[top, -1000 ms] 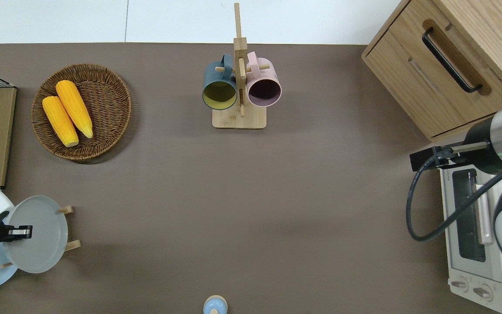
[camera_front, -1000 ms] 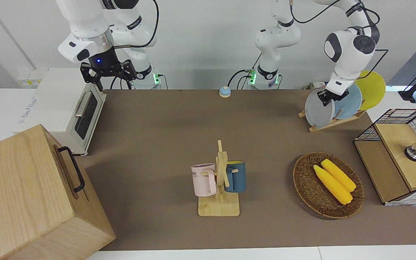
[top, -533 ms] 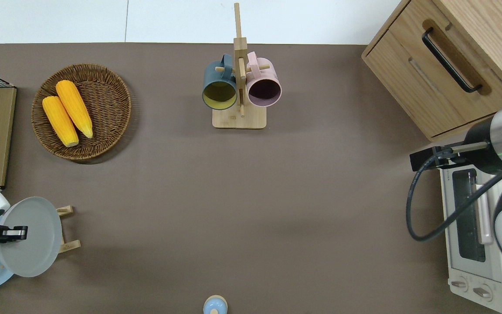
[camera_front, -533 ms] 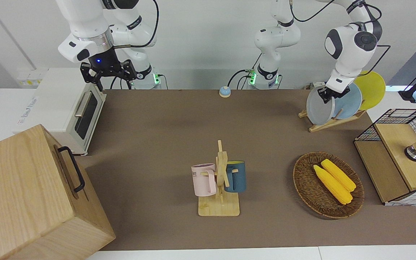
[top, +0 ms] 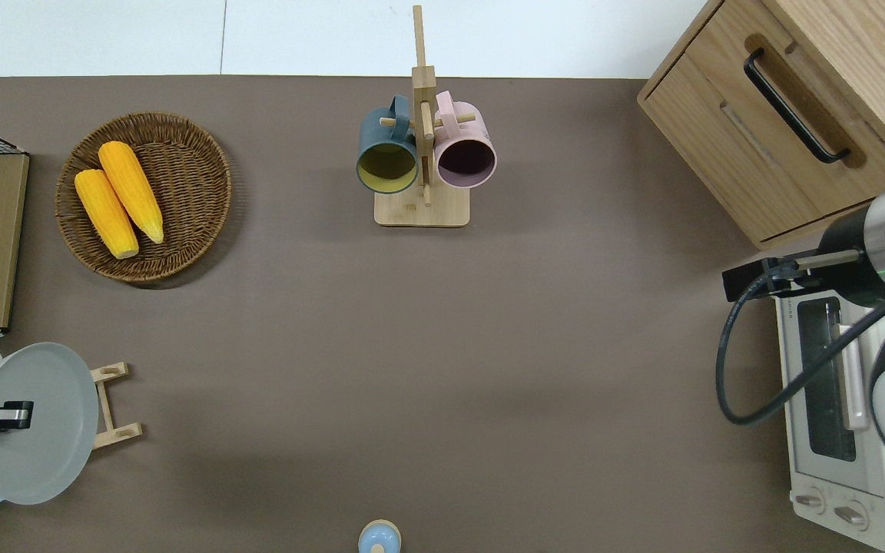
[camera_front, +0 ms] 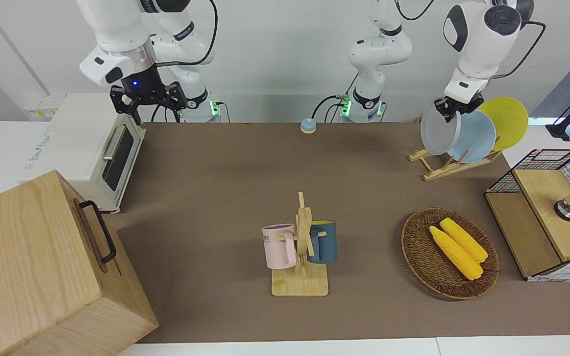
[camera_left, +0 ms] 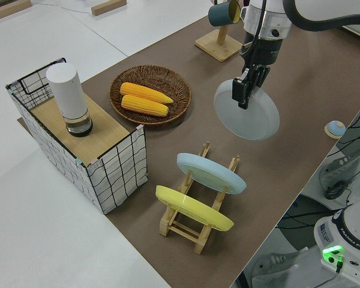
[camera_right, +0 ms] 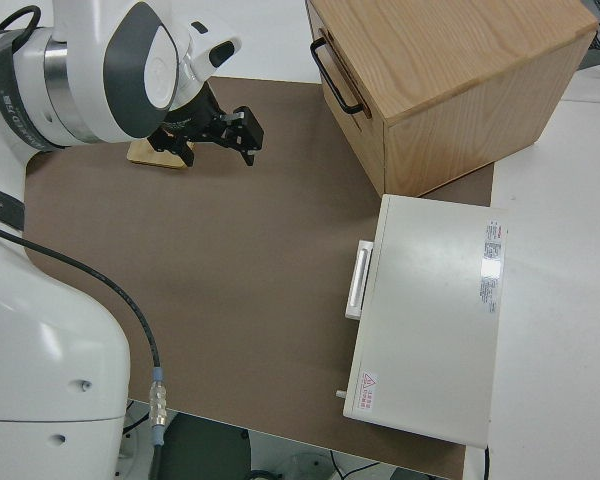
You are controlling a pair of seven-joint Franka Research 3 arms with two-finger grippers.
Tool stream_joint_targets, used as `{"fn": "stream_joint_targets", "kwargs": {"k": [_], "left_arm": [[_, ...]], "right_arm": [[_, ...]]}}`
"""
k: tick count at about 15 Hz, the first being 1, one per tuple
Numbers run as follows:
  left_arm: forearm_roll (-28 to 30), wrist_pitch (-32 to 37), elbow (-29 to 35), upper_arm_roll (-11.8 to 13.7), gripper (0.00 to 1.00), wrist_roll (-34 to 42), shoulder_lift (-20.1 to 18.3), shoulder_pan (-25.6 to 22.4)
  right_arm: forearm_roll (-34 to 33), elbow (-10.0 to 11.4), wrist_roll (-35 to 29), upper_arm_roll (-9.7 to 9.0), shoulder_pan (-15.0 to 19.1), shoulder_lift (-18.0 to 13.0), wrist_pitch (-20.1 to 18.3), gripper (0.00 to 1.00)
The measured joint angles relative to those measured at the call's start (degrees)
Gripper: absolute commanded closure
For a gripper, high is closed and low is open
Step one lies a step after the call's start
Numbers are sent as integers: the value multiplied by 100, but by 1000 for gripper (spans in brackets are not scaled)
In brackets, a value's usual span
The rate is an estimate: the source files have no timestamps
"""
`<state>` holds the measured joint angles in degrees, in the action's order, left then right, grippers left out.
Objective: Pick gray plate from low plate rack and place it on table with left arm
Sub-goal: 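Lift the gray plate up out of the rack with the left gripper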
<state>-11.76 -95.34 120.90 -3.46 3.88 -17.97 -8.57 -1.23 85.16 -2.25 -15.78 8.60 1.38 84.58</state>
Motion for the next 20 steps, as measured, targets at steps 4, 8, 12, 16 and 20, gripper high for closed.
{"fn": "stream_joint_targets", "kwargs": {"k": [4, 8, 12, 16, 20], "left_arm": [[79, 218, -43, -396, 1000, -519, -22, 5], [793, 295, -71, -495, 1000, -696, -33, 8], [1730, 305, -71, -426, 1000, -696, -36, 5], [2678, 304, -35, -405, 1000, -470, -10, -3], [3321, 210, 124, -359, 1000, -21, 163, -29]], "right_arm": [[0, 0, 0, 0, 0, 0, 0, 17], [0, 0, 0, 0, 0, 0, 0, 17], [0, 0, 0, 0, 0, 0, 0, 17], [0, 0, 0, 0, 0, 0, 0, 17], [0, 0, 0, 0, 0, 0, 0, 17]]}}
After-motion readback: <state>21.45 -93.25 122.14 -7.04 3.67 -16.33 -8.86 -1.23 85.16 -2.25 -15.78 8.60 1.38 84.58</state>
